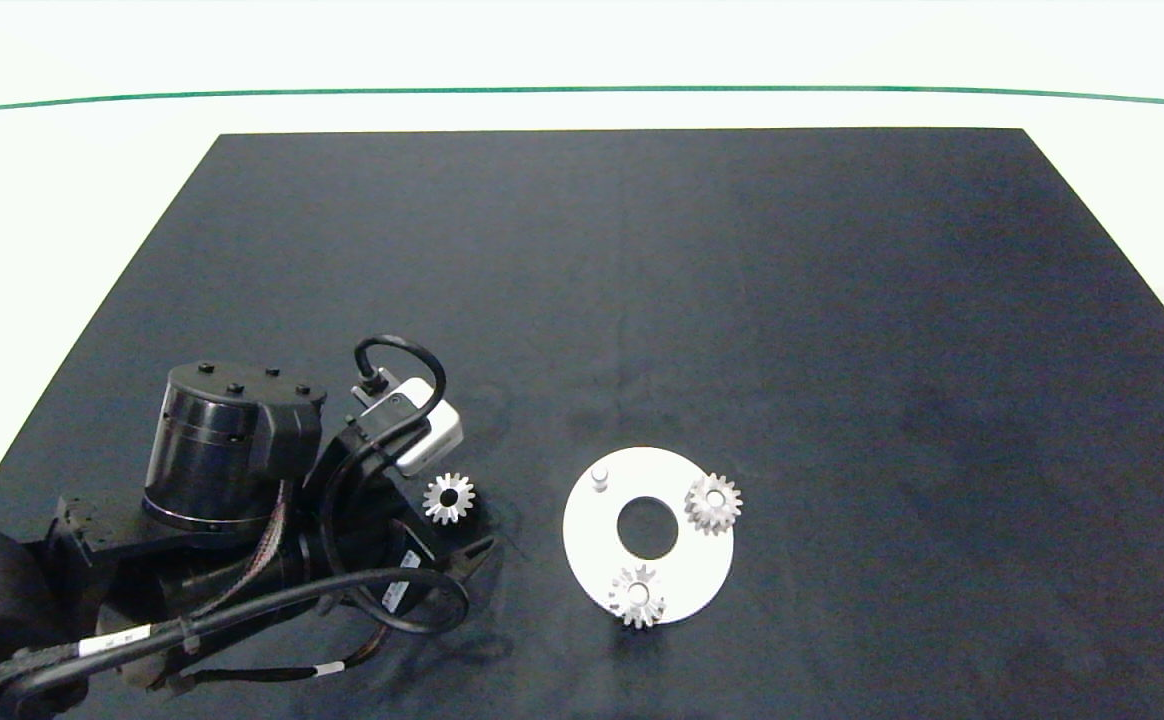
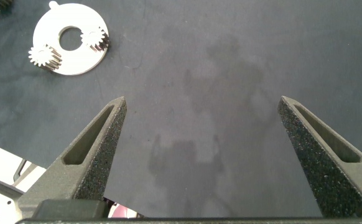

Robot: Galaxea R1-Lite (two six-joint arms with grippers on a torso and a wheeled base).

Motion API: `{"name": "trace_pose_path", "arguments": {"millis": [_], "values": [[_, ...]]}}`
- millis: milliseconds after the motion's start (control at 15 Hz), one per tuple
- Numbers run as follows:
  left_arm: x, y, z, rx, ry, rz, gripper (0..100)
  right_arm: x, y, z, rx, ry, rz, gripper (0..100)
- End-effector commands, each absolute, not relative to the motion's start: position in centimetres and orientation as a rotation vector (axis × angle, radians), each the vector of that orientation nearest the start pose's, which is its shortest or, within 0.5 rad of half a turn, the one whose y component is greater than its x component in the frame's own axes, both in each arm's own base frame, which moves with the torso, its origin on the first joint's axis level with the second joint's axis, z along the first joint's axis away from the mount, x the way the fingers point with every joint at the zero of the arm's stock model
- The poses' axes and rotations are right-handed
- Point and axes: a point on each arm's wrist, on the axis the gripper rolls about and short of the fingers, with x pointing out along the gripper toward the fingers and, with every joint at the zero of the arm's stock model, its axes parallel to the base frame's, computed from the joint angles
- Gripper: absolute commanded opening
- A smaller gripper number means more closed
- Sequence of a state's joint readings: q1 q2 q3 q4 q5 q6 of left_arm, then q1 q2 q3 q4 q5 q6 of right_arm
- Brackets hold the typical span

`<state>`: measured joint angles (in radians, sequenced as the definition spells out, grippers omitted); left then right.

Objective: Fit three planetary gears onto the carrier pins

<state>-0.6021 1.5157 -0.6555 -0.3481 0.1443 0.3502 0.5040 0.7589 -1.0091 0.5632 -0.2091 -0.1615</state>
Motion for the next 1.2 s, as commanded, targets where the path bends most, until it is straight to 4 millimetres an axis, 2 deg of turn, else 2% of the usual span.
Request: {"name": "trace_pose_path", "arguments": {"millis": [67, 467, 1200], "values": [[20.53, -13.69, 16.33, 0.531, 0.410, -0.530, 100, 2.89, 1.06, 29.11, -0.272, 0.275, 0.316, 100], [21.17, -13.75, 15.54, 0.538, 0.442, -0.522, 96, 2.88, 1.09, 29.11, -0.270, 0.274, 0.328, 100], [21.49, -13.78, 15.73, 0.538, 0.437, -0.516, 74, 2.92, 1.11, 29.11, -0.270, 0.276, 0.328, 100]]}}
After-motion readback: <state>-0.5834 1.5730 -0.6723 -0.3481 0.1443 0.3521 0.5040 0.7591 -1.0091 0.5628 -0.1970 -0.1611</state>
